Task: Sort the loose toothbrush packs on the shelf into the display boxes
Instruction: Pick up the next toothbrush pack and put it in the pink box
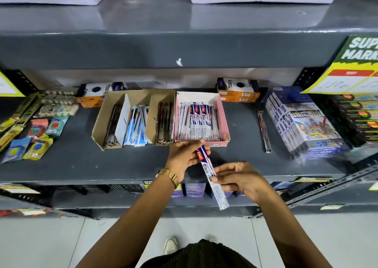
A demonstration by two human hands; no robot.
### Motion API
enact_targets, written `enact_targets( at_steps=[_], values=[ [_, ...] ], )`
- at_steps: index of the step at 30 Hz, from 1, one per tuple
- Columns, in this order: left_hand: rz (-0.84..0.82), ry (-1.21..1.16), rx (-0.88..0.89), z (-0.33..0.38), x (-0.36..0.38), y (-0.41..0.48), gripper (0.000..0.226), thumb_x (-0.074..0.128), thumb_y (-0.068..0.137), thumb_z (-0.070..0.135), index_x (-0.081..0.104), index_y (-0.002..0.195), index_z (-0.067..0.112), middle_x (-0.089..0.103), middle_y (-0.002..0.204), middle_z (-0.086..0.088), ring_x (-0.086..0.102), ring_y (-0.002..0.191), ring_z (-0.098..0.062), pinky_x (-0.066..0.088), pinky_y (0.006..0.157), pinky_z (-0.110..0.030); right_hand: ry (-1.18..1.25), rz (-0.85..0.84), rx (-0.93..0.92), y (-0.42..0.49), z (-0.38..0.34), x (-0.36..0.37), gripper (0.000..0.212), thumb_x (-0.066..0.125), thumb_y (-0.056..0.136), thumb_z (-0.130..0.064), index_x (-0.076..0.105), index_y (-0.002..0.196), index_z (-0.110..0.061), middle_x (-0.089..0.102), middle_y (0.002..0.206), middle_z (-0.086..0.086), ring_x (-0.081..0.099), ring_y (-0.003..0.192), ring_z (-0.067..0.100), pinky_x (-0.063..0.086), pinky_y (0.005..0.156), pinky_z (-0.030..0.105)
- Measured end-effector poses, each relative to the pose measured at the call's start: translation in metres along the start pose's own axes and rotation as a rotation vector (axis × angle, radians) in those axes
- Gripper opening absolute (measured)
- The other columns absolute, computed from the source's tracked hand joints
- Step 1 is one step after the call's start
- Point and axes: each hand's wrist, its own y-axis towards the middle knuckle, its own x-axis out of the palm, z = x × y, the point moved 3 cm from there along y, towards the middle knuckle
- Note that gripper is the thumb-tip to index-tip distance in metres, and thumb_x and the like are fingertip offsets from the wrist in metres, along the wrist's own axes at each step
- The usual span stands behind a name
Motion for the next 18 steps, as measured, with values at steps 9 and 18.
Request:
enact_targets(
  at_steps=[9, 18],
  values=[
    [0.144, 0.388, 0.561, 0.003, -0.014, -0.005, 0.023, 0.051, 0.098, 0.034, 0.07, 0.086, 0.029, 0.072, 0.07, 0.013, 0.069, 0.068, -0.007, 0.054, 0.062, -0.023, -0.047, 0.058, -0.122, 0.006, -0.061, -0.007, 0.023, 0.079, 0.066, 0.005, 0.074, 0.081, -0.012, 0.078, 0.072, 0.002, 0.074, 0.066, 0.009, 0.057, 0.052, 0.018],
    [-0.136, 1.473, 1.281, -0.036, -0.019, -0.001, 0.018, 0.075, 0.079, 0.018, 0.078, 0.096, 0.013, 0.074, 0.109, -0.005, 0.067, 0.106, -0.02, 0.057, 0.086, -0.036, -0.228, 0.193, -0.163, 0.075, -0.15, 0.0, 0.05, 0.071, 0.074, 0.012, 0.055, 0.122, 0.005, 0.066, 0.11, 0.017, 0.067, 0.085, 0.023, 0.06, 0.055, 0.022]
  ],
)
